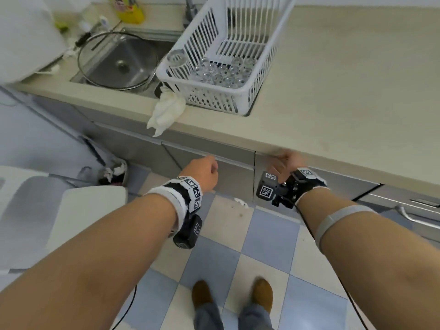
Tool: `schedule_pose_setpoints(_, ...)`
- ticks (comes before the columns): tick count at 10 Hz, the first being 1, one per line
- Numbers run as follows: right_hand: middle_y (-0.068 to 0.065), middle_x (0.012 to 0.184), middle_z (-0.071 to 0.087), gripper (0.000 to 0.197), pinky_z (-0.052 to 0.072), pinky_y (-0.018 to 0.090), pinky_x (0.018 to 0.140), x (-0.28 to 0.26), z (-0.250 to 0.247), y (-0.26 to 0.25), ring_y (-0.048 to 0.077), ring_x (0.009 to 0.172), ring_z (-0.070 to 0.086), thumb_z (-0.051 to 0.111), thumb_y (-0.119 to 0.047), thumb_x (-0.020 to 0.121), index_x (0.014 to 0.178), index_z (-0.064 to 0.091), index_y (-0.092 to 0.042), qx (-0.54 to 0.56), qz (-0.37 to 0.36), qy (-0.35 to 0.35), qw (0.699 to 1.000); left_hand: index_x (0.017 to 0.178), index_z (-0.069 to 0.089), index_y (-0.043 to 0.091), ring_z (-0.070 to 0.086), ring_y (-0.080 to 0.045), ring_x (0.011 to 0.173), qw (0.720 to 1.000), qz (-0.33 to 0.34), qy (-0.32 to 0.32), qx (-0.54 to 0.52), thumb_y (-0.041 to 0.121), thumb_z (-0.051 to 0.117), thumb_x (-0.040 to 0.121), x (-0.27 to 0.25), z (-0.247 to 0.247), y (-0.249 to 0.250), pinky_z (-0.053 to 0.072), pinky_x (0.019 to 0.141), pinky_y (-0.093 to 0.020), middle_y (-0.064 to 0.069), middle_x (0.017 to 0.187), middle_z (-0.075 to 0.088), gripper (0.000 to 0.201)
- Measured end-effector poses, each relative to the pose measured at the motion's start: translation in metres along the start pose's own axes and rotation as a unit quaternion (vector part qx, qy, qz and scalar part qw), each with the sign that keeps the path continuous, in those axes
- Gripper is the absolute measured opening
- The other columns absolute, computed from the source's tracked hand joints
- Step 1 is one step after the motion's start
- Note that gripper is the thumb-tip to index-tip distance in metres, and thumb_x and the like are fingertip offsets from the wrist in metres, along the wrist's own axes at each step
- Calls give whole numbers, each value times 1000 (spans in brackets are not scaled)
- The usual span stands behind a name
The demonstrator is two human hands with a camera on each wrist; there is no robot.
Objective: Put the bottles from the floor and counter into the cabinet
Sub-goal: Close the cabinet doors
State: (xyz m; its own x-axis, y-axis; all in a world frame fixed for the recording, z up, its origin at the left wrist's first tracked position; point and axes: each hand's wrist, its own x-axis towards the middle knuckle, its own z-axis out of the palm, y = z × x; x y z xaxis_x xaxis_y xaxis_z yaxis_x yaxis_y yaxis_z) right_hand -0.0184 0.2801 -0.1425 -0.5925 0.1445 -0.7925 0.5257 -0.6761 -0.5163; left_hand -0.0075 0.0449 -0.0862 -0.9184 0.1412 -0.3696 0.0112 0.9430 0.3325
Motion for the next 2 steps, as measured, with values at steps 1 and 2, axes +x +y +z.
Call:
schedule_pose_setpoints(1,5,133,54,27,52,34,69,20,-6,-2,17,83,59,47,-24,93,116,53,-9,-9,4,6,1000,112,63,22,68,-25,96,1000,-14,7,-27,23,51,94,3,-4,-7,54,88,-34,-4,113,72,21)
schedule_pose_setpoints(2,10,134,59,42,54,39,74,2,0,5,21,91,65,47,-25,93,131,53,-8,-172,-2,-22,985,110,63,21,66,-23,90,999,-2,26,-38,22,50,94,2,-11,-10,55,86,-35,-3,108,72,21)
